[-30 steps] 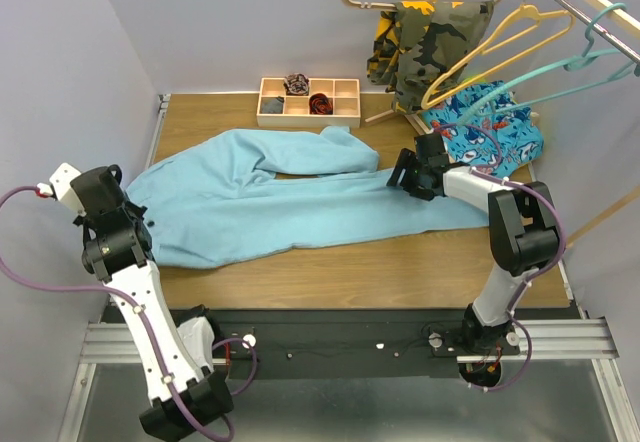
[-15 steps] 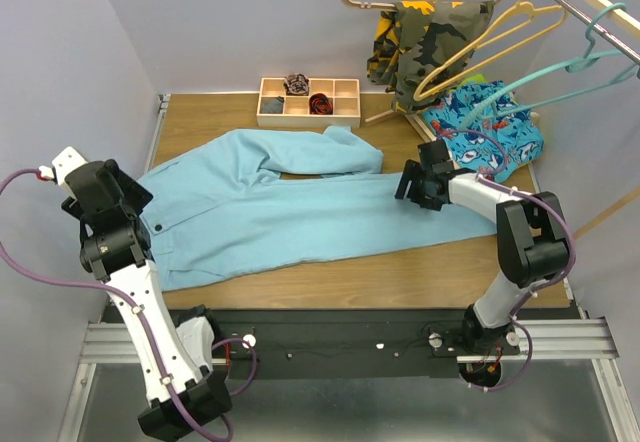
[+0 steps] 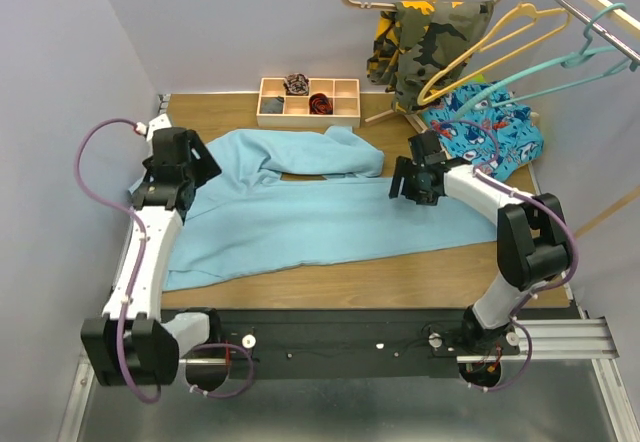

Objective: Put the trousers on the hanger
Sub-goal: Flatten out the trousers at the center of the board.

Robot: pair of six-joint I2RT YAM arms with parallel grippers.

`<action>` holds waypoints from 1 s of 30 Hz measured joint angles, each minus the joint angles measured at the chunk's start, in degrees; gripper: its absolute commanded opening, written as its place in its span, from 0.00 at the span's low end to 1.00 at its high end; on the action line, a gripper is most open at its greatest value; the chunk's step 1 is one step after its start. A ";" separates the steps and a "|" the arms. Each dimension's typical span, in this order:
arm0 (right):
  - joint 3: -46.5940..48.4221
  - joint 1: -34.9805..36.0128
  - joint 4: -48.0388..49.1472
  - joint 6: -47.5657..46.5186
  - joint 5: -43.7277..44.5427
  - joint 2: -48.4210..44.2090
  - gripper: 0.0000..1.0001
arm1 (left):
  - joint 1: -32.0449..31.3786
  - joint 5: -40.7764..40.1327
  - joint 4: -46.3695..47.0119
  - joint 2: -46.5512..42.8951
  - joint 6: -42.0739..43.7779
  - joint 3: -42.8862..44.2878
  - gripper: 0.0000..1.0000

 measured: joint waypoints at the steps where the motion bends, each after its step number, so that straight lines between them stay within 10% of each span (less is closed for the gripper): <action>1: 1.27 0.15 0.02 -0.35 -0.02 0.02 0.82 | -0.66 -0.09 0.90 1.31 -0.48 -0.02 0.92; 26: 21.68 0.26 15.28 -8.81 -13.18 18.36 0.81 | 7.48 10.51 26.71 39.28 2.25 -2.16 0.93; 30: 22.34 0.26 15.82 -9.97 -16.39 20.59 0.49 | 8.02 10.67 27.17 41.90 4.20 0.76 0.93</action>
